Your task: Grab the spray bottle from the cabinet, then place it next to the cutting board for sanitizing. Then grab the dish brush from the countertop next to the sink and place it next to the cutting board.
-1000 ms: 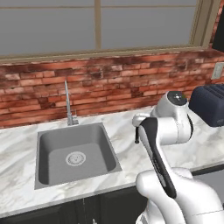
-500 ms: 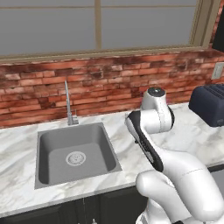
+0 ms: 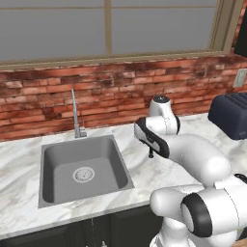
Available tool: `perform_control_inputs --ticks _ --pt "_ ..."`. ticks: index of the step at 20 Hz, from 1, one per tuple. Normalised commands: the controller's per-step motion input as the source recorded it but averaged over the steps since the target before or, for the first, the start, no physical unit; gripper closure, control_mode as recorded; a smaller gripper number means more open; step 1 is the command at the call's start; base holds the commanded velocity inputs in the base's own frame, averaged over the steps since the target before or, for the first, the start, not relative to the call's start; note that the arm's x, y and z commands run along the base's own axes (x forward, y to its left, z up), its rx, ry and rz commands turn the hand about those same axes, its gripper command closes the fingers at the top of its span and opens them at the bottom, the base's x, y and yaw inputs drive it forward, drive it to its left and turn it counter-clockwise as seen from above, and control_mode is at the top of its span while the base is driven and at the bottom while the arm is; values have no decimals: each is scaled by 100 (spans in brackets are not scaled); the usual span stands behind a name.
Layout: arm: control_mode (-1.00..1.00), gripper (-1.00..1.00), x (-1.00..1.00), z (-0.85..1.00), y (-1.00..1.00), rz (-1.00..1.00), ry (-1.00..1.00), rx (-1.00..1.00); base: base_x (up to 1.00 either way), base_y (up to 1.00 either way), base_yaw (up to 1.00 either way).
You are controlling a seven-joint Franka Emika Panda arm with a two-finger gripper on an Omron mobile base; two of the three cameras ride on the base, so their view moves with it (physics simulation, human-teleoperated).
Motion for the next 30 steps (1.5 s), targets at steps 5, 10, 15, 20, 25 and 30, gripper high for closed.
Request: perform_control_inputs --ticks 5,10,15,20,25,30 --pt "-100 -100 30 -32 -24 5 3 2 0 0 0" --pt "-100 -100 39 -36 -11 8 2 1 0 0 0" --pt "-100 -100 43 -37 -10 9 1 0 0 0 0" --pt "-100 -100 31 -29 -19 9 0 0 0 0 0" --pt "-100 -100 27 -29 -4 8 0 0 0 0 0" --pt "-100 -100 27 -28 0 6 1 0 0 0 0"
